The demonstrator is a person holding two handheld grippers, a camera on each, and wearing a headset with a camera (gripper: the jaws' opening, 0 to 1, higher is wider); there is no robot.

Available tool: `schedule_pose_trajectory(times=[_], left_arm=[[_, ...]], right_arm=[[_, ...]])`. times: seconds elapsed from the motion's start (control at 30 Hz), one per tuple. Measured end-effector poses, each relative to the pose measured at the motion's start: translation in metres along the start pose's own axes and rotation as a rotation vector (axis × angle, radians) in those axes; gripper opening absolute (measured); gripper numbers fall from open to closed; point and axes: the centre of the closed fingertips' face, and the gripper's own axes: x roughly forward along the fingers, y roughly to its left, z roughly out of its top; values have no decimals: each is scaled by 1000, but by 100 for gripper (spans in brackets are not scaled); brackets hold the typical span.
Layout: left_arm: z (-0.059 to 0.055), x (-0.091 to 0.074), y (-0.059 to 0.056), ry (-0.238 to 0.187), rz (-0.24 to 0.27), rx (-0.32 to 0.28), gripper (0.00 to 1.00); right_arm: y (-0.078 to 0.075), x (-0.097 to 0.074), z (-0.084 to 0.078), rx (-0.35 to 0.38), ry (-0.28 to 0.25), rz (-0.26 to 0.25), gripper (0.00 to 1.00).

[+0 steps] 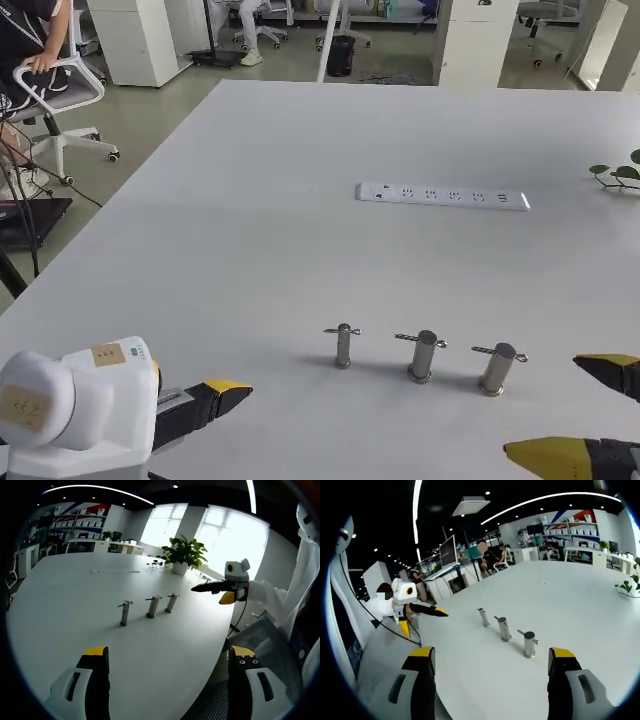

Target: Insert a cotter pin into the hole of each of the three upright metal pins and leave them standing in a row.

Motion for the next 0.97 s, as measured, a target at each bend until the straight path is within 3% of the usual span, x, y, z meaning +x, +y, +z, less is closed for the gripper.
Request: schedule_pose_trajectory(times=[0.07,0.2,0.33,0.63,0.73,0.97], left_arm=[[-1,-1,-1,5,-4,-5,99],[2,-3,-2,-25,-3,-29,99],[0,-6,-1,-18,6,-30,99],[-14,-6,3,12,25,-63,99],[-22,-5,3,50,42,-41,99],[-25,-3,3,61,42,-42,99]], right_arm=[[2,-2,-8,10,16,-14,93],[5,-4,-23,36,39,-42,94],[7,-7,-34,36,57,-64,94],[11,-16,-44,68,56,-89,94],[13,-17,-47,62,72,-90,94],[14,-17,-48,70,77,-94,94]])
